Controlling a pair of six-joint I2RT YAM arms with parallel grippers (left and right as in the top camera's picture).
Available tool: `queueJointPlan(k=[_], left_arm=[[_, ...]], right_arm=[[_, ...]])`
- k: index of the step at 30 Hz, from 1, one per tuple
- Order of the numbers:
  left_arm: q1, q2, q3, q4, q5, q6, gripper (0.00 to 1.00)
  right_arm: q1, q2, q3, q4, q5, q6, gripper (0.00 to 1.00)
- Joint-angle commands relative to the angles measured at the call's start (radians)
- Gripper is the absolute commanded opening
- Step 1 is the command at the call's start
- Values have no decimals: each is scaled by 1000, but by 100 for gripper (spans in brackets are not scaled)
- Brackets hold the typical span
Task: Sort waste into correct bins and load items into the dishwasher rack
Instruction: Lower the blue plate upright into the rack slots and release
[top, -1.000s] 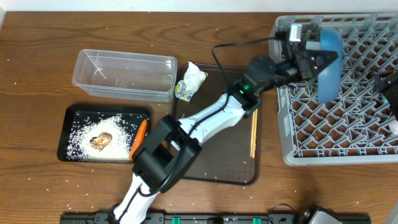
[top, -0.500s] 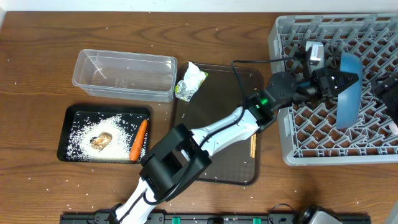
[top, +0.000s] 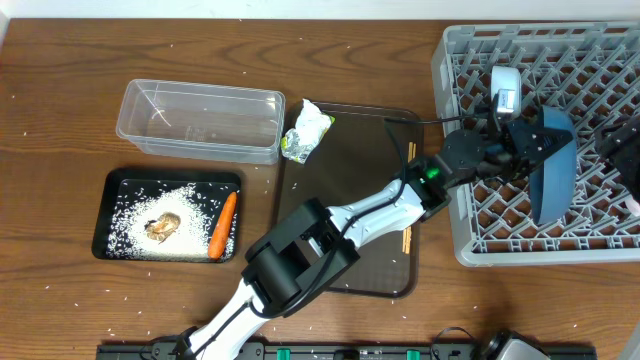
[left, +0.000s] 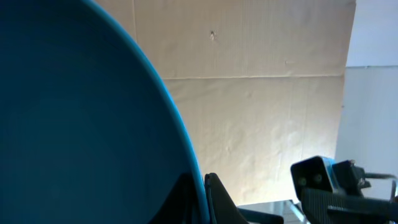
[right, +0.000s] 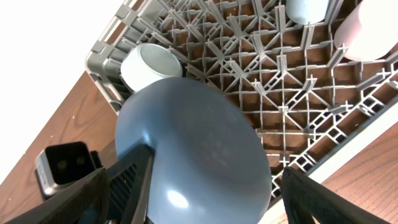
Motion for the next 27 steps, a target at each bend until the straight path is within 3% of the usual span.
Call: queueJointPlan(k=[1, 7, 12, 27], left_arm=[[-20, 36, 46, 4, -9, -53, 6], [-28, 37, 93, 94, -8, 3, 6], [-33, 37, 173, 69, 7, 28, 7], [-43, 73, 176, -31, 11, 23, 6]], right_arm=[[-14, 2, 5, -1, -7, -18, 81], [-14, 2, 5, 0, 0, -25, 81], [-14, 2, 5, 0, 0, -30, 82], [-14, 2, 5, 1, 0, -32, 82]])
